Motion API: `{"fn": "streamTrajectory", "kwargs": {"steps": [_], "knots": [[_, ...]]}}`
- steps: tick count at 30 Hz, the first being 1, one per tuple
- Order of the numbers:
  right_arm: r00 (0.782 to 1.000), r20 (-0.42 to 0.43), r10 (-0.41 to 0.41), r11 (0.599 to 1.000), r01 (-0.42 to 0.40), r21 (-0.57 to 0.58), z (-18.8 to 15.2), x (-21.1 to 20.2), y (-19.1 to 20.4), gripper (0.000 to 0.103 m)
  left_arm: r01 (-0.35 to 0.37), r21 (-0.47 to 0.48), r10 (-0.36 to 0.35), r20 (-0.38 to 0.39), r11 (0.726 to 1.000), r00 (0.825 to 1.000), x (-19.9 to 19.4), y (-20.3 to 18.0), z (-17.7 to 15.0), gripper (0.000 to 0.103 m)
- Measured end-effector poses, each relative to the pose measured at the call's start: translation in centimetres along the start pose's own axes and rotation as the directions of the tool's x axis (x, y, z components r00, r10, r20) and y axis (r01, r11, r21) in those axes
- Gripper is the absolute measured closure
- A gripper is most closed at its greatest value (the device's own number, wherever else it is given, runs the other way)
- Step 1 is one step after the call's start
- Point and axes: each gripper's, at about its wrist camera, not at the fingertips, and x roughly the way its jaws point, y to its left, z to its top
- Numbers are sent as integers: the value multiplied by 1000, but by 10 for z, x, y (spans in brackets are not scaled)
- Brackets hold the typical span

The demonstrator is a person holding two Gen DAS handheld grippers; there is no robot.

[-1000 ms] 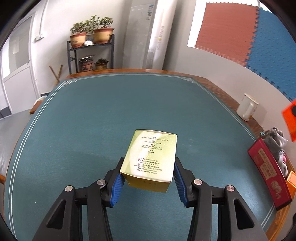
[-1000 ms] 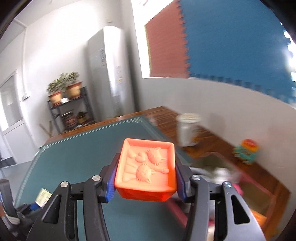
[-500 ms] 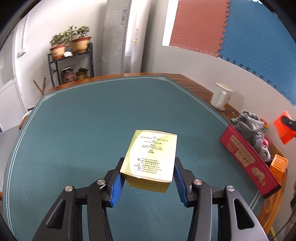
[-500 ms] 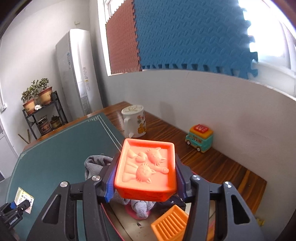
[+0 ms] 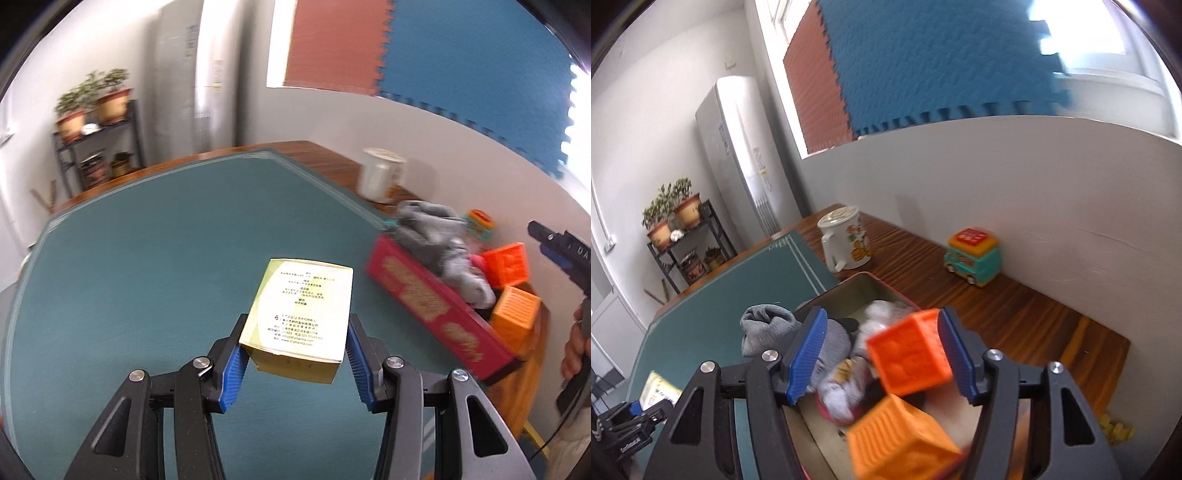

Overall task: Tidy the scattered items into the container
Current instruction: 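Release the orange cube into the tin with the right tool while the left carries the box, then lower the yellow box into the red tin and open the left tool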

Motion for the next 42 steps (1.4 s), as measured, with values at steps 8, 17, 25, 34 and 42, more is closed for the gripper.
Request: {"fn": "streamTrajectory", "kwargs": {"steps": [8, 17, 25, 34, 42], "knots": [[999, 52, 1, 998, -4, 58, -7, -33, -41, 34, 156, 95, -155, -16, 983, 988, 11, -76, 24, 52], [999, 40, 1, 995, -5, 100, -20, -37, -63, 33, 256, 197, -257, -23, 946, 966, 32, -145, 43, 52], [1000, 20, 3, 994, -5, 110, -29, -34, -70, 31, 317, 177, -306, -87, 932, 948, 56, -159, 41, 30], [999, -27, 31, 997, -29, 72, -37, -30, -59, 20, 231, 97, -227, -48, 968, 973, 48, -125, 42, 31], [990, -136, 44, 998, -48, -27, -48, -34, -39, 12, 119, 123, -116, -30, 985, 993, 38, -107, 29, 16]]}}
